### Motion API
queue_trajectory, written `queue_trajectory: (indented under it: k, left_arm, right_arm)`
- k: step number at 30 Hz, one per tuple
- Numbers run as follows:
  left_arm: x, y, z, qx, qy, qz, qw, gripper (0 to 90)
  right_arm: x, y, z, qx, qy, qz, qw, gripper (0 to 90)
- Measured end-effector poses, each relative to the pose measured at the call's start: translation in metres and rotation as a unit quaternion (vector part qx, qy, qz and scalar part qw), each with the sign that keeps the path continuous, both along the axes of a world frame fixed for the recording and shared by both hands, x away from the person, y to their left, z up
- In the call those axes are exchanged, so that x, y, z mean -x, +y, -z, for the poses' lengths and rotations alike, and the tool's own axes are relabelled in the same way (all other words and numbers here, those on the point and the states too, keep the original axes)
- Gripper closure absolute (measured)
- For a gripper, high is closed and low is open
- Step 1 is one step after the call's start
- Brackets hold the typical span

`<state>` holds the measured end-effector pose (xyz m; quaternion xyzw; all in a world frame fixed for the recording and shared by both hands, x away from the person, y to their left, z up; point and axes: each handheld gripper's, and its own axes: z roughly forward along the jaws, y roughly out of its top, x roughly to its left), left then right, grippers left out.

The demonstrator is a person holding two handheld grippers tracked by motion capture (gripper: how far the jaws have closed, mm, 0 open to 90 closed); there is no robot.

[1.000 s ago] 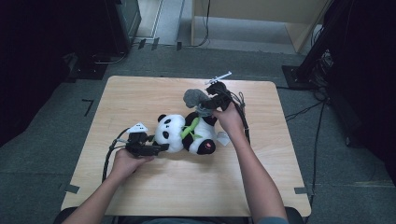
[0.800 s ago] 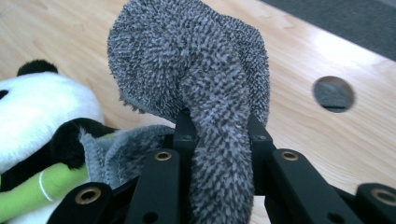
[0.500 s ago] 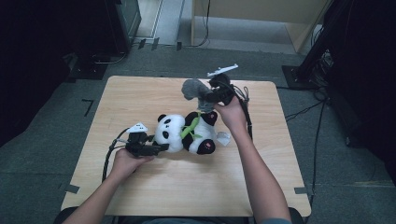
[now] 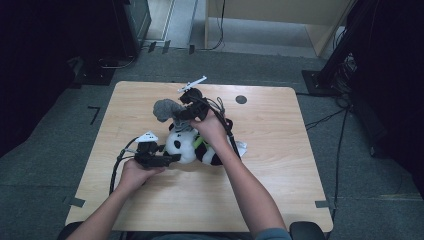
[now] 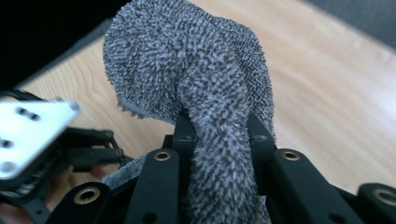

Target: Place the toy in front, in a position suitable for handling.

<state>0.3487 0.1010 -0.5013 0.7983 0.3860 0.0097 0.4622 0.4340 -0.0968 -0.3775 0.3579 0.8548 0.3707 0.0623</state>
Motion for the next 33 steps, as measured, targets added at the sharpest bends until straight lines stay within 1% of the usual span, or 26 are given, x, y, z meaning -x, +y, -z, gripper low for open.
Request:
queue_trajectory:
  k: [1,2,3,4,5,7,8,10,13,15,18,20,25,29,31,32,33]
  left_arm:
    - [0.000,0.000,0.000,0.000,0.000,0.000,1.0000,28.0]
    - [0.000,0.000,0.000,0.000,0.001,-0.001,1.0000,28.0]
    - [0.000,0.000,0.000,0.001,0.003,-0.001,1.0000,28.1]
    - [0.000,0.000,0.000,0.000,0.004,-0.001,1.0000,28.1]
    - [-0.001,0.000,0.000,0.002,0.006,-0.003,1.0000,28.1]
    - [-0.001,0.000,0.000,0.002,0.007,-0.004,1.0000,28.7]
    - [-0.001,0.000,0.000,0.005,0.009,-0.006,0.9999,29.2]
    - [-0.001,0.001,0.000,0.007,0.012,-0.006,0.9999,29.8]
    - [-0.002,0.001,0.000,0.007,0.013,-0.006,0.9999,30.3]
    - [-0.001,0.000,0.000,0.006,0.012,-0.006,0.9999,30.5]
    - [-0.001,-0.001,0.000,0.007,0.012,-0.006,0.9999,31.0]
    - [-0.001,-0.001,0.000,0.006,0.012,-0.007,0.9999,31.3]
    - [-0.002,0.000,0.000,0.004,0.013,-0.005,0.9999,31.4]
    - [-0.002,0.000,0.000,0.004,0.013,-0.004,0.9999,31.4]
    - [-0.002,0.000,0.000,0.004,0.014,-0.004,0.9999,31.3]
    - [-0.002,0.000,0.000,0.004,0.014,-0.004,0.9999,31.3]
    - [-0.002,0.000,0.000,0.004,0.014,-0.004,0.9999,31.3]
  right_arm:
    - [-0.001,0.002,0.005,0.007,0.005,-0.001,1.0000,73.0]
    - [-0.001,0.003,0.009,0.011,0.015,0.002,0.9998,73.0]
    - [-0.003,0.003,0.015,0.021,0.023,0.003,0.9995,72.9]
    - [-0.004,0.002,0.022,0.031,0.025,0.005,0.9992,72.7]
    - [-0.005,0.000,0.024,0.034,0.025,0.008,0.9991,72.5]
    - [-0.008,-0.008,0.028,0.022,0.029,0.017,0.9992,72.4]
    - [-0.009,-0.012,0.028,0.021,0.032,0.023,0.9990,72.3]
    - [-0.011,-0.020,0.028,0.039,0.025,0.035,0.9983,72.4]
    - [-0.013,-0.032,0.029,0.053,0.025,0.048,0.9971,72.4]
    - [-0.014,-0.041,0.029,0.053,0.028,0.055,0.9967,72.5]
    - [-0.014,-0.051,0.028,0.045,0.032,0.065,0.9963,72.5]
    - [-0.014,-0.057,0.027,0.043,0.028,0.069,0.9963,72.5]
    - [-0.015,-0.074,0.020,0.035,0.019,0.088,0.9953,72.7]
    - [-0.016,-0.091,0.017,0.040,0.019,0.107,0.9933,73.3]
    - [-0.016,-0.100,0.017,0.052,0.021,0.115,0.9918,73.5]
    - [-0.016,-0.100,0.017,0.052,0.021,0.115,0.9918,73.5]
    - [-0.016,-0.112,0.018,0.053,0.027,0.125,0.9904,73.4]
